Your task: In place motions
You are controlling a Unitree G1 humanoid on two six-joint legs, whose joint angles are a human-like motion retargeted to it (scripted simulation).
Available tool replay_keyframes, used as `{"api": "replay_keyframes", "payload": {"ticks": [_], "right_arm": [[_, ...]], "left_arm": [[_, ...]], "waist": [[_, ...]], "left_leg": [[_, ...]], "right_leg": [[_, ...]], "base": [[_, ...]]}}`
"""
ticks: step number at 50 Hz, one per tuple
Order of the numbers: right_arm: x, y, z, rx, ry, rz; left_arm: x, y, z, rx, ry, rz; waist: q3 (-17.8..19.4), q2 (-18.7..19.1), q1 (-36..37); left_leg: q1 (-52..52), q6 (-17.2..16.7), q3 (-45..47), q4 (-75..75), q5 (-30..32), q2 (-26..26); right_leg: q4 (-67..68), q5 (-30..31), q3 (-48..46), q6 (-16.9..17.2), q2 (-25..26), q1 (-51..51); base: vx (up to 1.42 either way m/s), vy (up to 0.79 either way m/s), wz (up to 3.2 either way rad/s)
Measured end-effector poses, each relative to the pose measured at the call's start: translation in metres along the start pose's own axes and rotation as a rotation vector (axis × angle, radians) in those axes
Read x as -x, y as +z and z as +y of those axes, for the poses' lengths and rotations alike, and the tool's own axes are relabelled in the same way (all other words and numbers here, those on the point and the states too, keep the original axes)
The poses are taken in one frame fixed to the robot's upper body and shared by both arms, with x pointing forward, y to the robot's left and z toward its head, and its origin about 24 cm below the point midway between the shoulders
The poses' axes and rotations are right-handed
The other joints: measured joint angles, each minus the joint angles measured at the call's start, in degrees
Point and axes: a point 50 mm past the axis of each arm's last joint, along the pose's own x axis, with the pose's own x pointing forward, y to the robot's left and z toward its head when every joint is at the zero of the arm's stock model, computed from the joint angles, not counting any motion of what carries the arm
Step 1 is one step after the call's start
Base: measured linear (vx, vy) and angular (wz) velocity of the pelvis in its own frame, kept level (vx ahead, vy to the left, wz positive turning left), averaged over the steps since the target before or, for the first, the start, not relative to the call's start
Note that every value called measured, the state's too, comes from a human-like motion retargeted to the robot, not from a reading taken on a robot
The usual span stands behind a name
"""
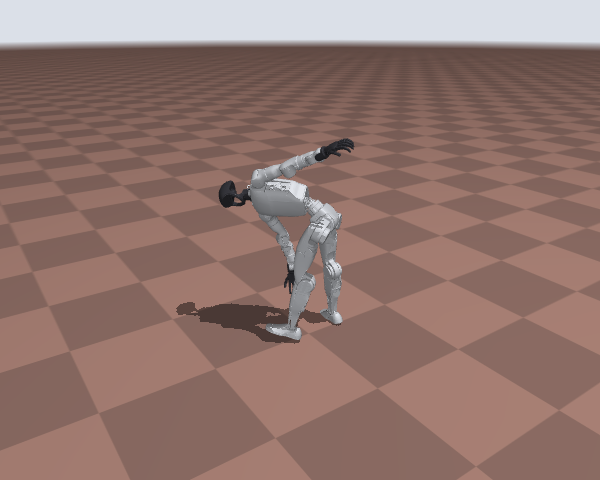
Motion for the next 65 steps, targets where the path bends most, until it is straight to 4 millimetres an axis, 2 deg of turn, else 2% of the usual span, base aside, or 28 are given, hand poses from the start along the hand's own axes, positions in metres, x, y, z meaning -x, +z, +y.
{"api": "replay_keyframes", "payload": {"ticks": [2,5,9,13,17,19,23,25,28,30,32,34,37,40,43,45,48,50,52,55,57,61,65], "right_arm": [[0.008,-0.026,-0.008,0.021,-0.010,0.063],[0.025,-0.070,-0.019,0.056,-0.018,0.179],[0.060,-0.132,-0.027,0.024,-0.032,0.367],[0.100,-0.182,-0.026,-0.014,-0.034,0.527],[0.138,-0.218,-0.034,0.060,-0.025,0.674],[0.159,-0.233,-0.046,0.118,-0.032,0.750],[0.208,-0.259,-0.078,0.165,-0.125,0.939],[0.229,-0.268,-0.084,0.130,-0.191,1.011],[0.243,-0.275,-0.080,0.028,-0.229,1.049],[0.244,-0.276,-0.075,-0.005,-0.198,1.056],[0.237,-0.275,-0.066,0.019,-0.124,1.057],[0.226,-0.271,-0.053,0.066,-0.021,1.051],[0.210,-0.265,-0.026,0.098,0.119,1.043],[0.205,-0.263,-0.011,0.075,0.120,1.044],[0.207,-0.265,-0.014,0.037,0.013,1.061],[0.217,-0.269,-0.032,-0.005,-0.162,1.104],[0.222,-0.265,-0.069,-0.026,-0.479,1.006],[0.214,-0.255,-0.083,0.048,-0.596,0.889],[0.203,-0.245,-0.089,0.143,-0.631,0.817],[0.188,-0.235,-0.089,0.210,-0.597,0.749],[0.183,-0.232,-0.088,0.199,-0.580,0.731],[0.185,-0.231,-0.095,0.187,-0.605,0.728],[0.189,-0.229,-0.109,0.187,-0.708,0.726]], "left_arm": [[-0.002,0.008,0.013,-0.032,0.047,-0.019],[-0.004,0.027,0.027,0.034,0.106,-0.066],[-0.005,0.058,0.054,0.092,0.133,-0.132],[-0.002,0.088,0.089,0.041,0.118,-0.192],[0.007,0.108,0.131,-0.033,0.163,-0.249],[0.013,0.121,0.145,-0.100,0.218,-0.290],[0.028,0.168,0.152,-0.329,0.300,-0.429],[0.037,0.191,0.153,-0.418,0.351,-0.491],[0.043,0.211,0.143,-0.358,0.373,-0.566],[0.045,0.218,0.137,-0.246,0.356,-0.597],[0.047,0.221,0.140,-0.111,0.354,-0.617],[0.050,0.222,0.153,-0.009,0.376,-0.629],[0.062,0.224,0.186,0.068,0.439,-0.643],[0.082,0.236,0.214,0.120,0.516,-0.696],[0.108,0.269,0.222,0.140,0.516,-0.824],[0.131,0.308,0.204,0.075,0.465,-0.956],[0.177,0.371,0.154,-0.092,0.400,-1.158],[0.205,0.396,0.130,-0.197,0.406,-1.264],[0.218,0.405,0.119,-0.256,0.432,-1.308],[0.219,0.408,0.112,-0.284,0.435,-1.312],[0.213,0.405,0.109,-0.292,0.423,-1.284],[0.193,0.395,0.108,-0.294,0.401,-1.215],[0.165,0.376,0.103,-0.192,0.335,-1.155]], "waist": [[0.00,-2.33,-3.72],[0.00,-6.06,-8.21],[0.00,-12.13,-15.77],[0.00,-19.15,-26.00],[0.00,-28.43,-37.64],[0.00,-32.63,-42.58],[0.00,-38.34,-50.53],[0.00,-41.14,-54.51],[0.00,-44.99,-61.26],[0.00,-47.78,-66.46],[0.00,-50.42,-73.20],[0.00,-52.49,-80.62],[0.00,-54.67,-90.61],[0.00,-55.73,-96.28],[0.00,-55.19,-99.05],[0.00,-53.00,-98.11],[0.00,-47.04,-93.90],[0.00,-44.49,-91.59],[0.00,-43.43,-90.45],[0.00,-42.30,-89.39],[0.00,-41.69,-88.57],[0.00,-40.19,-86.92],[0.00,-38.79,-85.13]], "left_leg": [[1.66,0.09,0.69,0.06,-0.50,0.31],[3.96,0.12,2.08,0.12,-1.16,0.97],[7.31,0.00,4.24,0.17,-1.87,2.14],[11.37,-0.26,6.44,0.39,-2.78,4.22],[16.93,-0.70,10.08,1.04,-4.15,6.49],[19.95,-1.06,12.20,1.35,-4.75,7.59],[25.41,-1.87,16.12,1.92,-5.68,9.84],[27.85,-2.33,18.31,2.08,-6.07,10.88],[31.15,-3.12,21.90,2.35,-6.66,12.49],[33.02,-3.58,24.58,2.41,-6.98,13.49],[34.15,-3.87,26.91,2.41,-7.28,14.32],[34.44,-4.02,28.70,2.28,-7.68,15.22],[32.94,-4.46,31.84,1.63,-8.54,16.67],[29.68,-5.25,34.30,1.61,-9.57,17.88],[24.29,-5.89,35.23,2.33,-10.72,17.80],[20.26,-6.14,35.88,2.54,-11.26,17.22],[14.28,-6.51,35.88,2.73,-11.67,16.45],[11.41,-6.81,35.81,2.80,-11.86,16.14],[10.05,-6.94,35.78,2.62,-11.92,15.76],[9.25,-7.07,36.27,2.63,-11.79,15.52],[9.47,-7.02,36.43,2.69,-11.66,15.50],[10.84,-6.55,36.40,2.56,-11.00,15.67],[13.57,-5.93,35.87,2.42,-10.29,15.96]], "right_leg": [[0.21,0.11,1.08,-0.26,-0.12,0.38],[0.29,0.36,2.97,-0.47,-0.19,0.80],[0.37,0.48,5.46,-0.27,0.10,1.66],[0.67,0.59,8.29,0.23,1.20,2.84],[1.00,0.81,12.47,0.36,2.47,4.56],[1.21,0.87,14.90,0.26,3.31,5.51],[1.56,0.75,19.44,-0.14,5.56,7.40],[1.71,0.69,22.06,-0.52,6.90,7.88],[1.75,0.92,26.19,-1.26,9.22,8.02],[1.70,1.20,28.68,-1.68,10.79,7.85],[1.65,1.47,30.84,-1.87,12.29,7.25],[1.52,1.89,32.69,-2.09,13.95,6.03],[0.91,3.28,34.35,-2.63,16.61,1.76],[0.11,5.41,35.52,-2.92,18.59,-4.11],[-0.53,7.33,36.24,-3.25,19.42,-10.98],[-0.72,8.11,36.60,-3.57,19.35,-15.57],[-0.85,8.72,36.86,-4.10,19.09,-22.02],[-0.86,8.97,37.48,-4.03,19.00,-25.25],[-0.85,9.06,37.95,-4.07,19.18,-26.89],[-0.85,8.99,38.38,-4.33,19.39,-27.85],[-0.70,8.79,38.82,-4.15,19.28,-27.65],[-0.51,8.07,38.42,-4.13,18.88,-25.61],[-0.43,6.90,37.15,-4.25,18.14,-21.45]], "base": [[-0.25,0.08,-0.59],[-0.19,0.11,-0.72],[-0.22,-0.04,-0.79],[-0.18,0.13,-1.01],[-0.20,0.10,-1.36],[-0.15,0.09,-1.45],[-0.12,0.12,-1.35],[-0.12,0.23,-1.50],[-0.16,0.17,-1.65],[-0.12,0.30,-1.69],[-0.11,0.24,-1.48],[-0.09,0.45,-1.33],[-0.12,0.38,-1.51],[-0.06,0.34,-1.58],[0.02,0.32,-1.05],[0.07,0.17,-0.38],[0.11,0.19,-0.04],[0.10,0.19,-0.26],[0.06,0.10,-0.29],[0.02,0.05,-0.07],[0.00,0.00,0.00],[-0.01,-0.08,0.29],[0.00,-0.09,0.57]]}}
